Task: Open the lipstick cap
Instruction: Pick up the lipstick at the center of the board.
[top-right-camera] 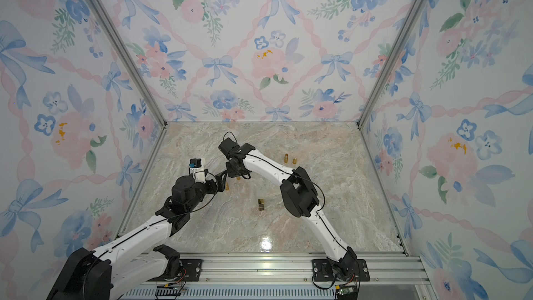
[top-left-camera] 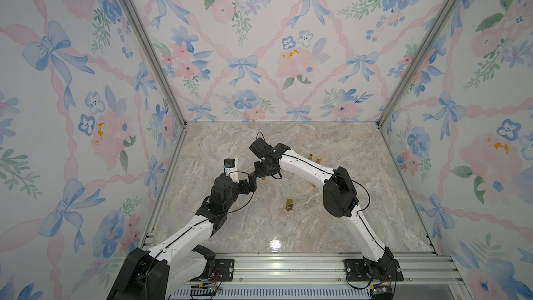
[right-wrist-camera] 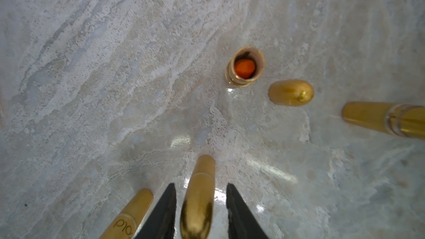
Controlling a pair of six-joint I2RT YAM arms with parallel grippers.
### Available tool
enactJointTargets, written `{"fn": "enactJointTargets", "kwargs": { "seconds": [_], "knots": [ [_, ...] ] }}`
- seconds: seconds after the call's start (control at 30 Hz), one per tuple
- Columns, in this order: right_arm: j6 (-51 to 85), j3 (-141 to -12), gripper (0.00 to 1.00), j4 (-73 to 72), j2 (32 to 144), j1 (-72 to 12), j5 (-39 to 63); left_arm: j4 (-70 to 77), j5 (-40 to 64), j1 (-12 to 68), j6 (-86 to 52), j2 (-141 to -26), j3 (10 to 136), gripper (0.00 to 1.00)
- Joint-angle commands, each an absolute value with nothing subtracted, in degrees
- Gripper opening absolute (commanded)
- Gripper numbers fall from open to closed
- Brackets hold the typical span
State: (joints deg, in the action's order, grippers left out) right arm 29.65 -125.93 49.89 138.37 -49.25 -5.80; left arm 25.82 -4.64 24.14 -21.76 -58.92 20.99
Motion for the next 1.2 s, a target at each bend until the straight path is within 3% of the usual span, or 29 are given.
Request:
{"fn": "enactJointTargets", "kwargs": {
  "seconds": [0.0, 0.2, 0.3, 0.57, 0.87, 1.17],
  "knots": [
    [30.14, -124.98, 0.36, 49.57, 140.54, -49.75, -5.63, 24.74, -4.33, 23.72, -22.68, -58.17, 20.79, 0.98],
    [30.19, -124.62, 0.32, 48.8, 141.3, -49.68, -5.63, 24.61, -4.49, 23.73, -22.59, -58.11, 20.64, 0.98],
    [30.2, -124.63, 0.25, 48.78, 141.39, -49.67, -5.87, 24.51, -4.72, 23.66, -22.59, -57.94, 20.7, 0.98],
    [29.27, -122.49, 0.22, 49.05, 138.62, -49.24, -6.19, 24.39, -4.95, 23.66, -21.98, -57.99, 20.8, 0.98],
    [26.46, -108.01, 0.21, 46.27, 122.96, -46.24, -2.29, 24.39, -1.87, 24.23, -18.19, -58.68, 23.21, 0.98],
    [22.65, -95.66, 0.22, 47.37, 106.76, -40.61, 5.04, 27.43, 1.26, 31.8, -9.6, -62.98, 25.84, 0.98]
  ]
}}
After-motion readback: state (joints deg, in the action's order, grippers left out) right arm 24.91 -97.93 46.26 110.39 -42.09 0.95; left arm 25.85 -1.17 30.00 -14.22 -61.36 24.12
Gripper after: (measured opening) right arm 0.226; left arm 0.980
